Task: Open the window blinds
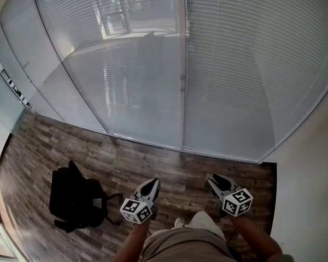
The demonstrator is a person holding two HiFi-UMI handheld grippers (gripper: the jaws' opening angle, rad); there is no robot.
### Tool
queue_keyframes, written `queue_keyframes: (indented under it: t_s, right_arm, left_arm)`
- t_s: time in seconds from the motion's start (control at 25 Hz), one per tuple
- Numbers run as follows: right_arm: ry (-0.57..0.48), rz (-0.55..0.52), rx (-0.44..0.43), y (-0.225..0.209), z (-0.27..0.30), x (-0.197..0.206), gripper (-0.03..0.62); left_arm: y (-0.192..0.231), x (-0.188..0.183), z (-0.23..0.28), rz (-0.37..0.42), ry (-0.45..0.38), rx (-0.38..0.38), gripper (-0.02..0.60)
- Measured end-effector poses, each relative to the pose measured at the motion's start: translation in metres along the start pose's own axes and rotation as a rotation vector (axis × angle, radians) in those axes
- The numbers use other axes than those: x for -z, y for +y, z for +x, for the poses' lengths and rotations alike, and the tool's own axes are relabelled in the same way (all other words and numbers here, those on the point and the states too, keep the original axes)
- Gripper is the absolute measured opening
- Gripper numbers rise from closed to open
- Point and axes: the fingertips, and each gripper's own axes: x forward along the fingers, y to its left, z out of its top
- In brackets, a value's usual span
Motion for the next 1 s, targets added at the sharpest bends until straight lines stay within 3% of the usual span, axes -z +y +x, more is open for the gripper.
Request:
queue_keyframes:
  t_s: [0.36, 1.0]
  right_arm:
    - [0.003, -0.019, -0.039, -0.016, 0.018, -0.011, 0.129]
    - [0.013, -0.021, -0.104, -0.134, 0.056, -0.069, 0.129]
  left_arm:
    - [0.004, 0.008, 0.021, -0.004, 0.016, -0.021, 0.015]
    - [0.003, -0.016, 0.144, 0.01, 0.028, -0.092, 0.015]
